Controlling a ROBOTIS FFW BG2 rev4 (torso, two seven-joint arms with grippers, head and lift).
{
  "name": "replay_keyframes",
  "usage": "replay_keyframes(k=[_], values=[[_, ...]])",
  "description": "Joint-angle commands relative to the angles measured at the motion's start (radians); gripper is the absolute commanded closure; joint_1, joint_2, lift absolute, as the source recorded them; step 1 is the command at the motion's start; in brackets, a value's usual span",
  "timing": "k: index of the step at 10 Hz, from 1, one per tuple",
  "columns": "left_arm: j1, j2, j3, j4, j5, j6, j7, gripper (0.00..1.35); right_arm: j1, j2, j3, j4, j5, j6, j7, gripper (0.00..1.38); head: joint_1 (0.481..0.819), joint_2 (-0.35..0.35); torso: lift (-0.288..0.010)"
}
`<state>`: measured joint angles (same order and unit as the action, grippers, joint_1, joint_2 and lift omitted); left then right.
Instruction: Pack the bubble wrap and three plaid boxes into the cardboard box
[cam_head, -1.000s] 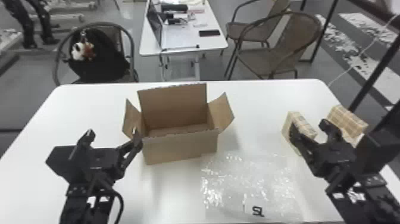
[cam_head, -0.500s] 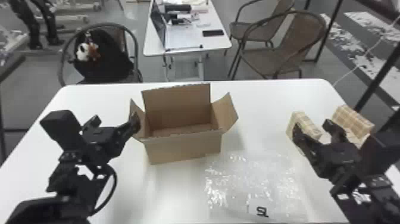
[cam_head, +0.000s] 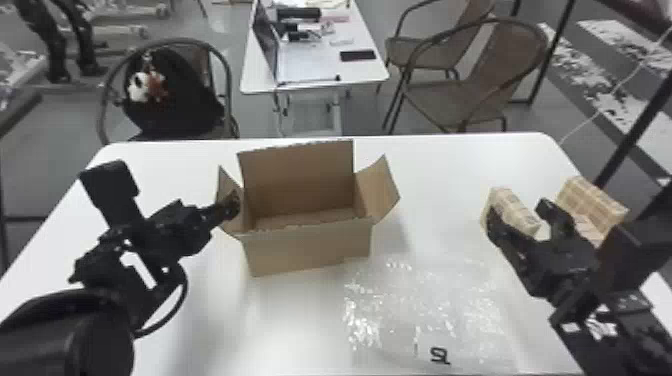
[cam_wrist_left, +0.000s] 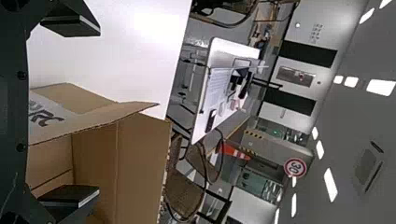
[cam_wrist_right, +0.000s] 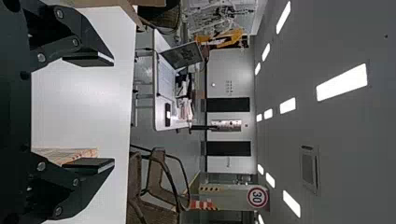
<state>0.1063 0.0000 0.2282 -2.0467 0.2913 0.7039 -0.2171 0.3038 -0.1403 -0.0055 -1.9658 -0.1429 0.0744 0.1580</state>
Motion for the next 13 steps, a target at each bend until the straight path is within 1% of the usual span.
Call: replay_keyframes(k=[1, 2, 3, 4, 5, 6, 8, 9, 10, 12, 13], values=[[-0.022, -0.003, 0.010, 0.000, -0.001, 0.063, -0.016, 0.11, -0.003, -0.005, 0.004, 0.005, -0.006, -0.004, 0.000, 0.49, 0.695, 0.047, -0.132], [-0.027, -0.003, 0.011, 0.000, -0.006, 0.075, -0.024, 0.17, -0.003, -0.005, 0.004, 0.007, -0.006, -0.004, 0.000, 0.49, 0.695, 0.045, -0.132], [-0.036, -0.003, 0.016, 0.000, -0.027, 0.098, -0.045, 0.40, -0.003, -0.005, 0.004, 0.007, -0.006, -0.005, 0.000, 0.49, 0.695, 0.044, -0.132], [-0.050, -0.003, 0.017, -0.001, -0.047, 0.135, -0.061, 0.56, -0.003, -0.007, 0.004, 0.007, -0.007, -0.007, 0.000, 0.49, 0.695, 0.043, -0.132], [-0.063, -0.003, 0.022, -0.001, -0.043, 0.183, -0.076, 0.77, -0.002, -0.010, 0.005, 0.012, -0.014, -0.011, 0.000, 0.49, 0.695, 0.042, -0.132], [-0.057, -0.003, 0.031, 0.000, -0.043, 0.163, -0.076, 1.02, -0.002, -0.012, 0.007, 0.013, -0.020, -0.016, 0.000, 0.49, 0.695, 0.041, -0.132], [-0.048, -0.003, 0.042, 0.000, -0.041, 0.121, -0.082, 1.05, -0.002, -0.015, 0.009, 0.018, -0.024, -0.019, 0.000, 0.49, 0.695, 0.047, -0.132], [-0.046, -0.003, 0.043, 0.000, -0.041, 0.117, -0.085, 1.24, -0.002, -0.015, 0.010, 0.018, -0.026, -0.022, 0.000, 0.49, 0.695, 0.052, -0.132], [-0.046, -0.003, 0.042, 0.000, -0.030, 0.109, -0.085, 1.21, -0.002, -0.015, 0.010, 0.021, -0.024, -0.027, 0.000, 0.49, 0.695, 0.053, -0.132], [-0.046, -0.003, 0.045, 0.000, -0.026, 0.109, -0.087, 1.21, -0.002, -0.015, 0.013, 0.031, -0.034, -0.042, 0.000, 0.49, 0.695, 0.053, -0.132], [-0.046, -0.003, 0.045, 0.000, -0.021, 0.115, -0.087, 1.21, -0.005, -0.016, 0.018, 0.047, -0.069, -0.042, 0.000, 0.49, 0.695, 0.054, -0.132]])
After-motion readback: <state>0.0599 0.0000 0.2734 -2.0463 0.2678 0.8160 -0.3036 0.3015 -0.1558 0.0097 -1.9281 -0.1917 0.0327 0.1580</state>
